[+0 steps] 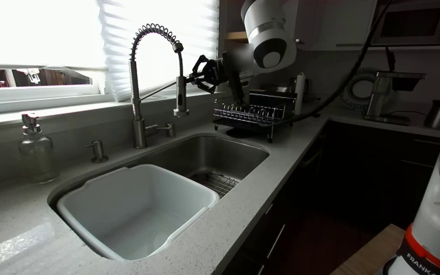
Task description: Move the faucet to the left
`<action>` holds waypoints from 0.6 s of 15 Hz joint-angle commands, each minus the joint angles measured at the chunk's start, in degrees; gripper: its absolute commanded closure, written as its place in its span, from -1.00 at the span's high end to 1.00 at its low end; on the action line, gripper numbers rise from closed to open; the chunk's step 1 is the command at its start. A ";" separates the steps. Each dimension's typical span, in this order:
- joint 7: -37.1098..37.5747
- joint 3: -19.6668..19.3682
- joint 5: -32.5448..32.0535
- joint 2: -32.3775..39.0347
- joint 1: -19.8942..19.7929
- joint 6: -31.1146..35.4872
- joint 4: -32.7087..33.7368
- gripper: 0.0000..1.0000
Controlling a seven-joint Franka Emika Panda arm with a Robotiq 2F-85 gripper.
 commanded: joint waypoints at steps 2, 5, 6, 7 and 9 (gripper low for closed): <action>0.41 2.09 -0.14 -1.33 -0.58 -6.81 -1.46 -1.00; 2.17 3.06 -1.01 -1.81 -0.27 -11.11 -1.95 -1.00; 2.66 3.57 -1.18 -2.13 -0.03 -12.43 -2.39 -1.00; 3.10 3.91 -1.42 -2.21 0.03 -13.71 -2.55 -1.00; 4.08 4.85 -1.93 -2.53 0.33 -15.61 -3.34 -1.00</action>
